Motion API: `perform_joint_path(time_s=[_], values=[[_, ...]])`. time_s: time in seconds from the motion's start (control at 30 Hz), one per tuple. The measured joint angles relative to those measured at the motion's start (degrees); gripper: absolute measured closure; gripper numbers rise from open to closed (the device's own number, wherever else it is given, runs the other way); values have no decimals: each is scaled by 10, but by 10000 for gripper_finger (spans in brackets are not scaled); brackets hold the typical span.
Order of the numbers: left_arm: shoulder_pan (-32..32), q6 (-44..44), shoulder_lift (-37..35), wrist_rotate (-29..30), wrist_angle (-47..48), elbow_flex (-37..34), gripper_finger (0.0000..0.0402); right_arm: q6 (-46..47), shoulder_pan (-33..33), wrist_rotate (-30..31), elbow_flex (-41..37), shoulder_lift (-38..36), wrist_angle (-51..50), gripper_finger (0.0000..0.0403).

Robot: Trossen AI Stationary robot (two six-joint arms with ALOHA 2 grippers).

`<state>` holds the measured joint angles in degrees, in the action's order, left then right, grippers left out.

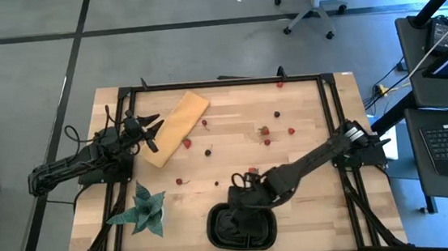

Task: Pick and placing Produce into tupperware
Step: Put the right black cherry into the black container

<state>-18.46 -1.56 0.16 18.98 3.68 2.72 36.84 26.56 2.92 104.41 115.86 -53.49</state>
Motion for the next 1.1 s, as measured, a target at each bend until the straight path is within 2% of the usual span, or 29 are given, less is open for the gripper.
perform_joint_path(time_s=[0.33, 0.7, 1.1], values=[[0, 1, 0, 0, 0, 0, 276, -14, -6, -20, 3, 49, 19, 403], [0, 2, 0, 0, 0, 0, 276, -27, -6, -79, 3, 124, 83, 403], [0, 2, 0, 0, 0, 0, 276, -30, -7, -86, 3, 135, 91, 403]])
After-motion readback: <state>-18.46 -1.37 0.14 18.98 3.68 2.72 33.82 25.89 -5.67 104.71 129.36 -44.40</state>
